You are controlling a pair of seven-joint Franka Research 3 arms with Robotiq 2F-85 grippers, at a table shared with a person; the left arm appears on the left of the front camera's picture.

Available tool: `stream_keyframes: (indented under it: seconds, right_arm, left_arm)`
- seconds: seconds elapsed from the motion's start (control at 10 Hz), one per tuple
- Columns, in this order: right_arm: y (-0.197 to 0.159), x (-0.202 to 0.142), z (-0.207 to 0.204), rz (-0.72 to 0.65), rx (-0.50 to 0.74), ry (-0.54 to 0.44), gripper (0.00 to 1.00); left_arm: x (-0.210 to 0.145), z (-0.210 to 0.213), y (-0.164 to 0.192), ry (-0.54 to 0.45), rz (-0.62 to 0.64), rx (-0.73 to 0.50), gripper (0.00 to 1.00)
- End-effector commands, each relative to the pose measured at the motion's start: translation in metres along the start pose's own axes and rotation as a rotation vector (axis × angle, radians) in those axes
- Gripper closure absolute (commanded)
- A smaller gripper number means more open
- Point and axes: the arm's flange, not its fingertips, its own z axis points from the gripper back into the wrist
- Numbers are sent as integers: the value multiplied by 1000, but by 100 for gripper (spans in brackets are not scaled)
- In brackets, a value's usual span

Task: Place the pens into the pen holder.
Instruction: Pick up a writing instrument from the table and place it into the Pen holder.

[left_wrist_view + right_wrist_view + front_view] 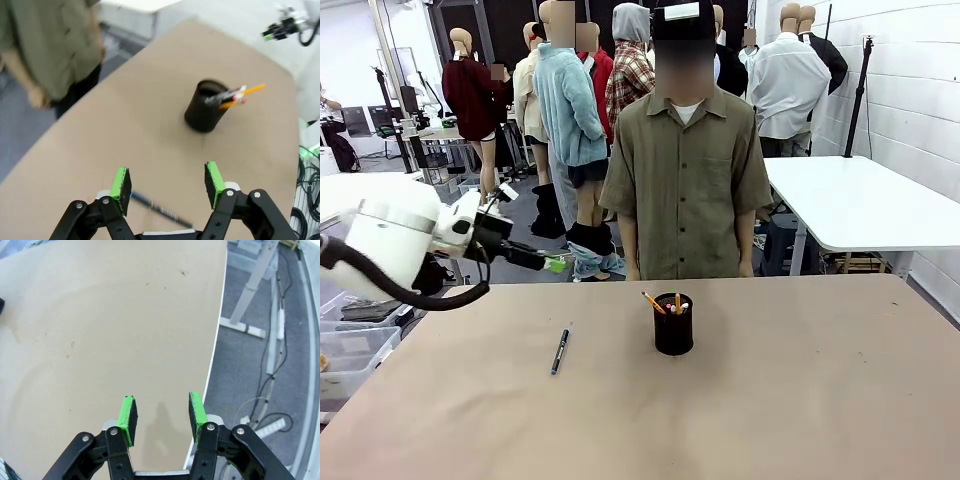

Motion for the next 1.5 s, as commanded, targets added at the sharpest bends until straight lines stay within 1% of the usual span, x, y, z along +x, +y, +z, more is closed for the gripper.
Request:
stream_keyframes:
  seconds: [0.0, 0.1, 0.2, 0.4, 0.6, 0.8, 0.9, 1.1, 1.2, 1.3, 1.4]
  right_arm:
    - [0, 0, -2, 6, -9, 9, 46]
    - [0, 0, -2, 6, -9, 9, 46]
    - [0, 0, -2, 6, -9, 9, 46]
    - [0, 0, -2, 6, -9, 9, 46]
    - [0, 0, -2, 6, -9, 9, 46]
    - [0, 0, -2, 6, -9, 9, 46]
    - [0, 0, -2, 6, -9, 9, 46]
    - [0, 0, -2, 6, -9, 9, 46]
    - [0, 0, -2, 6, -9, 9, 46]
    - [0, 0, -2, 6, -9, 9, 46]
    - [0, 0, -2, 6, -9, 9, 46]
  left_arm:
    - [-4, 5, -37, 161, 152, 55, 22]
    - [-10, 10, -40, 213, 230, 104, 22]
    - [-12, 13, -41, 230, 274, 137, 22]
    - [-8, 8, -43, 255, 306, 193, 22]
    - [-4, -11, -41, 350, 388, 197, 22]
    - [2, -36, -42, 422, 400, 164, 22]
    - [4, -51, -41, 443, 411, 167, 22]
    - [-1, -82, -37, 550, 429, 256, 22]
    - [-4, -93, -32, 574, 438, 363, 22]
    - [-7, -99, -35, 602, 433, 378, 22]
    - [-11, -109, -34, 608, 423, 440, 22]
